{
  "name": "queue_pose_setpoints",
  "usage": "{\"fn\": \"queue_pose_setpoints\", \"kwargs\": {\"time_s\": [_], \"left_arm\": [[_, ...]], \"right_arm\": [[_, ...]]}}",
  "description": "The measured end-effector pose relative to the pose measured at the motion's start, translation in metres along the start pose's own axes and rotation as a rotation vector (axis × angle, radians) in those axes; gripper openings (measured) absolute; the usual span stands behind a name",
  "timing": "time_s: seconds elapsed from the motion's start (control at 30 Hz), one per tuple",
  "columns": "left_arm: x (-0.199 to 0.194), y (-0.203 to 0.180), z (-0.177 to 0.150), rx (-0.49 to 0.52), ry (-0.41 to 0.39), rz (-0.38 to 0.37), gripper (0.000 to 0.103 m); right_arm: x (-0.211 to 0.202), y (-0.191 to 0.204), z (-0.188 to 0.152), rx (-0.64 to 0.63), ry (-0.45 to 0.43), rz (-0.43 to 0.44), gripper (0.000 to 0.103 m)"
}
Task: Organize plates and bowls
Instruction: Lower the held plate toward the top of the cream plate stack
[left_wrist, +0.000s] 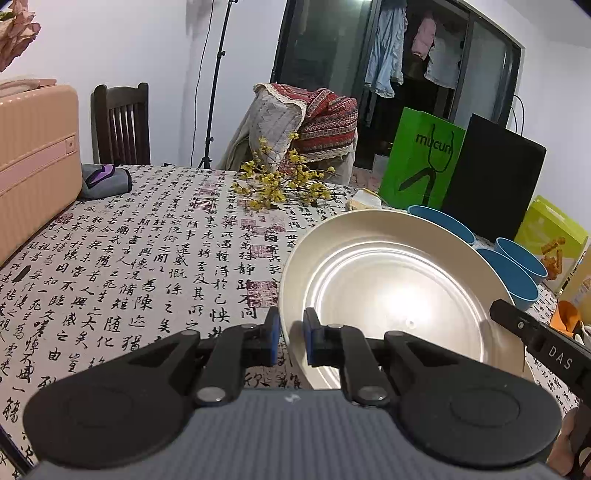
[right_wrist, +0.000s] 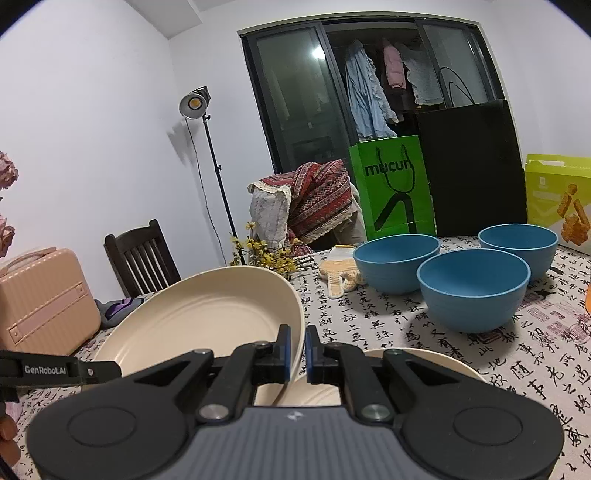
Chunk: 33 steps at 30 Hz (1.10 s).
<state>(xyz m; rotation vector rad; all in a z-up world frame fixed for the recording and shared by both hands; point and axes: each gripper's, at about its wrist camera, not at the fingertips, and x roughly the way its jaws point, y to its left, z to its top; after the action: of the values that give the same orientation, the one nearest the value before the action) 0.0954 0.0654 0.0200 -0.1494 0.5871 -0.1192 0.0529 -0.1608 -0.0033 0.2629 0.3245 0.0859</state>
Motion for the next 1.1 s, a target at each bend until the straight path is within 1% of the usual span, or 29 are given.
{"fn": "queue_pose_setpoints", "kwargs": {"time_s": [1.1], "left_arm": [[0.012,-0.039,-0.012,0.053,0.044,-0.02,0.013]], "right_arm": [[-0.014,-0.043,-0.007,0.053,-0.003,-0.025,0.008]]}}
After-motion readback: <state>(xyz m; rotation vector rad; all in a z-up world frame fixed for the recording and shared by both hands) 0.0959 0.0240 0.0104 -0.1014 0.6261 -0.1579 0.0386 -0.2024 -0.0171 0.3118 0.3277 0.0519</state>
